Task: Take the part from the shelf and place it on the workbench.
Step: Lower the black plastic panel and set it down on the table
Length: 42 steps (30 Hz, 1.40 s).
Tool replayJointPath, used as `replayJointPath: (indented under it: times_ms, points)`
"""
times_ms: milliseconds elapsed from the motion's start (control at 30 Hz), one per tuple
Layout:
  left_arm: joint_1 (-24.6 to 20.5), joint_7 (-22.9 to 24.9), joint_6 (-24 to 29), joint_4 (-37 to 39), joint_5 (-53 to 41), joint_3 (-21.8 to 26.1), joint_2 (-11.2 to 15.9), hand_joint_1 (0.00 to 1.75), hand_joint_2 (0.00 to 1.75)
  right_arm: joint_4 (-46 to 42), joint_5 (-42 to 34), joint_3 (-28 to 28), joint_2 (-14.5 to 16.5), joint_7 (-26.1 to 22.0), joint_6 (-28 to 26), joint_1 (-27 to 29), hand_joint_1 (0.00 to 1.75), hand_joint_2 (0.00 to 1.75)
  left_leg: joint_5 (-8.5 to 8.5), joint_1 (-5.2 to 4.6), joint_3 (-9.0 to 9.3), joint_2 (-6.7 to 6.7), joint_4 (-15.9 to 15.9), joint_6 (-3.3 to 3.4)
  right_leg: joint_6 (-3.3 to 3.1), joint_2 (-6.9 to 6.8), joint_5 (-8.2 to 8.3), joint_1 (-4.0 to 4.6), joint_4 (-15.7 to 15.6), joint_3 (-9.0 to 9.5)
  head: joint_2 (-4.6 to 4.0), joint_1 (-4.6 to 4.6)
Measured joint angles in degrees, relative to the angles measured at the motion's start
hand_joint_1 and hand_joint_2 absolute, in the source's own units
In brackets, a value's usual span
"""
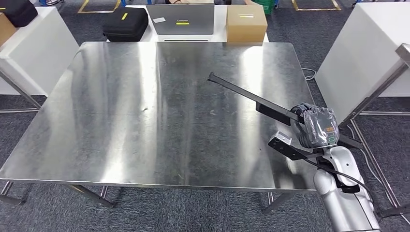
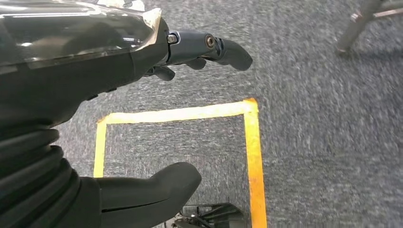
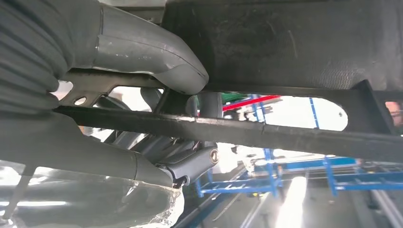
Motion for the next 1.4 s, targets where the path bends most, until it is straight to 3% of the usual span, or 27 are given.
replayJointPath:
  times_ms: [100, 167, 233, 300, 400, 433, 467, 500, 600, 767, 833, 933, 967, 1000, 1100, 1267, 1400]
  points:
    - [-0.05, -0.21, -0.01, -0.01, 0.15, 0.01, 0.13, 0.00, 1.75, 0.07, 1.79, 0.01, 0.05, 0.10, -0.43, -0.13, 1.75, 1.75, 5.38, -0.80, 5.27, -1.00, -11.10, 2.20, -0.08, 1.24, 0.32, 0.45, -0.02, 0.01, 0.00, 0.07]
    - [-0.11, -0.94, -0.04, -0.02, 0.36, 0.02, 0.21, 0.00, 1.75, 0.22, 3.44, 0.05, 0.11, 0.57, -0.92, -0.34, 1.75, 1.75, 6.14, -1.42, 6.50, -1.16, -14.03, 2.99, 0.31, 1.71, 0.61, 0.42, -0.10, -0.14, 0.00, 0.09]
    - [-0.15, -2.53, -0.16, -0.02, 0.52, 0.02, 0.14, 0.00, 1.75, 0.35, 5.27, 0.12, -0.01, 1.32, -1.25, -0.83, 1.75, 1.75, 6.87, -1.51, 6.61, -0.71, -14.86, 3.12, 0.97, 1.78, 0.99, 0.53, -0.39, -0.38, 0.00, 0.03]
    - [-0.23, -4.60, -0.23, -0.02, 0.45, 0.02, -0.03, 0.00, 1.75, 0.60, 6.72, 0.18, -0.39, 2.13, -1.39, -1.99, 1.75, 1.75, 8.24, -1.32, 6.93, -0.30, -16.52, 3.26, 1.07, 0.38, 0.04, 0.84, 1.22, -1.58, 0.00, 0.14]
    - [-0.35, -6.23, -0.11, -0.02, 0.04, 0.02, -0.42, 0.00, 1.75, 1.73, 7.61, 0.29, -0.77, 3.04, -1.38, -4.68, 1.75, 1.75, 9.31, -1.34, 6.62, 0.58, -17.44, 3.27, 0.61, -2.07, -4.74, 0.73, 11.11, -6.12, 0.00, 0.47]
    - [-0.36, -6.31, -0.07, -0.01, -0.03, 0.01, -0.56, 0.00, 1.75, 2.35, 7.78, 0.36, -0.80, 3.16, -1.31, -5.42, 1.75, 1.75, 9.40, -1.34, 6.44, 0.90, -17.40, 3.13, 0.84, -2.30, -5.85, 0.59, 14.09, -7.26, 0.00, 0.53]
    - [-0.36, -6.33, -0.04, -0.01, -0.03, 0.01, -0.72, 0.00, 1.75, 3.09, 7.99, 0.44, -0.81, 3.24, -1.22, -6.07, 1.75, 1.75, 9.47, -1.31, 6.31, 1.16, -17.36, 3.00, 1.30, -2.46, -6.15, 0.40, 15.15, -7.37, 0.00, 0.59]
    - [-0.38, -6.28, -0.02, 0.00, -0.01, 0.01, -0.85, 0.00, 1.75, 3.92, 8.14, 0.54, -0.81, 3.33, -1.15, -6.74, 1.75, 1.75, 9.50, -1.27, 6.19, 1.38, -17.24, 2.87, 1.92, -2.62, -5.60, 0.17, 13.91, -6.30, 0.00, 0.65]
    - [-0.42, -6.04, -0.02, 0.00, 0.20, 0.00, -1.13, 0.00, 1.75, 5.75, 8.35, 0.84, -0.84, 3.57, -1.09, -8.45, 1.75, 1.75, 9.37, -1.11, 5.94, 1.79, -16.64, 2.46, 3.43, -3.25, -2.52, -0.47, 5.18, -0.92, 0.00, 0.72]
    - [-0.44, -5.99, -0.02, 0.00, 0.31, 0.01, -1.16, 0.00, 1.75, 6.11, 8.36, 0.92, -0.84, 3.62, -1.09, -8.87, 1.75, 1.75, 9.24, -1.09, 5.84, 1.86, -16.35, 2.27, 3.71, -3.52, -1.78, -0.62, 2.66, 0.53, 0.00, 0.73]
    - [-0.57, -6.00, 0.13, -0.01, 0.41, 0.01, -1.11, 0.00, 1.75, 7.35, 8.41, 1.20, -0.79, 3.75, -1.29, -10.00, 1.75, 1.75, 8.94, -1.42, 5.32, 1.93, -15.58, 1.75, 3.25, -3.58, -1.60, -0.52, 0.65, 1.63, 0.00, 0.72]
    - [-0.75, -5.99, 0.64, -0.01, 0.81, 0.01, -1.08, 0.00, 1.75, 11.13, 8.30, 2.29, -0.47, 3.87, -3.18, -12.33, 1.75, 1.75, 9.19, -1.64, 4.52, 1.87, -15.07, 2.75, 1.91, -3.36, -1.38, -0.22, -0.24, 1.82, 0.00, 0.20]
    - [-0.75, -5.96, 0.79, 0.00, 0.96, 0.02, -1.09, 0.00, 1.75, 12.13, 8.12, 2.63, -0.32, 3.75, -4.04, -12.89, 1.75, 1.75, 9.41, -1.54, 4.46, 1.86, -15.17, 3.19, 1.71, -3.36, -1.28, -0.05, -0.22, 1.69, 0.00, 0.09]
    - [-0.75, -5.95, 0.87, 0.00, 1.05, 0.02, -1.10, 0.00, 1.75, 12.68, 7.85, 2.82, -0.23, 3.56, -4.78, -13.25, 1.75, 1.75, 9.49, -1.45, 4.45, 1.87, -15.25, 3.11, 1.60, -3.36, -1.23, 0.07, -0.22, 1.63, 0.00, 0.09]
    - [-0.74, -5.92, 1.00, 0.01, 1.10, 0.02, -1.13, 0.00, 1.75, 13.58, 7.71, 3.19, -0.15, 3.03, -5.94, -13.76, 1.75, 1.75, 9.69, -1.32, 4.30, 1.87, -15.32, 2.69, 1.38, -3.36, -1.14, 0.29, -0.20, 1.44, 0.00, 0.09]
    - [-0.70, -5.91, 1.14, 0.03, 1.20, 0.02, -1.28, 0.00, 1.75, 14.77, 8.15, 3.89, -0.17, 2.97, -6.45, -14.44, 1.75, 1.75, 9.89, -1.20, 4.00, 1.88, -15.41, 0.99, 1.07, -3.39, -0.98, 0.47, -0.16, 1.11, 0.00, 0.10]
    - [-0.67, -6.11, 1.49, 0.04, 1.07, 0.02, -1.38, 0.00, 1.75, 15.69, 7.96, 4.51, -0.14, 2.92, -6.12, -15.08, 1.75, 1.75, 9.93, -1.30, 3.91, 1.86, -15.41, 0.45, 1.07, -3.40, -0.97, 0.46, -0.16, 1.02, 0.00, 0.12]
